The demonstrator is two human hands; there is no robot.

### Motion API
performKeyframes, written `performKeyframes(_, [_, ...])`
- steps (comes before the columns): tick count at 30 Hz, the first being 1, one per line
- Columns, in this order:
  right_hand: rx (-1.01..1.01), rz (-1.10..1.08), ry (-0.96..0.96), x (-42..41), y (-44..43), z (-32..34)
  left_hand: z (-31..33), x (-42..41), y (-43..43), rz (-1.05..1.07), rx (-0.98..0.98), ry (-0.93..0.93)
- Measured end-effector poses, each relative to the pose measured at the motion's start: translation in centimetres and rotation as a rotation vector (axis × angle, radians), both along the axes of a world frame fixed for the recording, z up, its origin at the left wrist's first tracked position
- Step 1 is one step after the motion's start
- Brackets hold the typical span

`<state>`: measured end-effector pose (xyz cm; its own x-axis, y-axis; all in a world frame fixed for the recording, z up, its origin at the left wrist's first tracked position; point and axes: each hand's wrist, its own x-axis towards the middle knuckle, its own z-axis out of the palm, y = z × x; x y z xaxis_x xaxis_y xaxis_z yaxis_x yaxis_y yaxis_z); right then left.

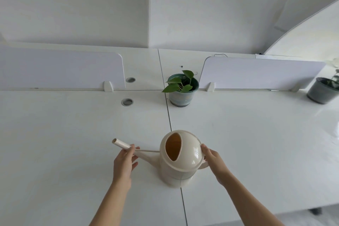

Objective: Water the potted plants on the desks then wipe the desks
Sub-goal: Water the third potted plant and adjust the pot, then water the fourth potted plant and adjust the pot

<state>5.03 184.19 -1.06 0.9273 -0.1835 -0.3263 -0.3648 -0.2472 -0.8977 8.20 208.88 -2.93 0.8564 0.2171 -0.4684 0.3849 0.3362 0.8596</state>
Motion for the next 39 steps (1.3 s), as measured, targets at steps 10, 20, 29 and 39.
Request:
performKeyframes(10, [0.011,0.046,-0.051,-2.1,1.0,2.6,2.2,-3.2,-0.7,0.248,0.126,-0.152])
performKeyframes(20, [0.102,0.153,-0.149,-7.3,1.4,8.7,7.0,-13.5,-2.3,0.472,-0.112,-0.416])
performKeyframes(29, [0.186,0.341,-0.023,-14.6,3.6,9.4,7.6,-26.4,0.5,0.477,0.12,-0.373])
performKeyframes(39, [0.184,0.474,0.107,-22.3,11.4,7.6,7.6,-36.4,5.7,0.584,-0.017,-0.176])
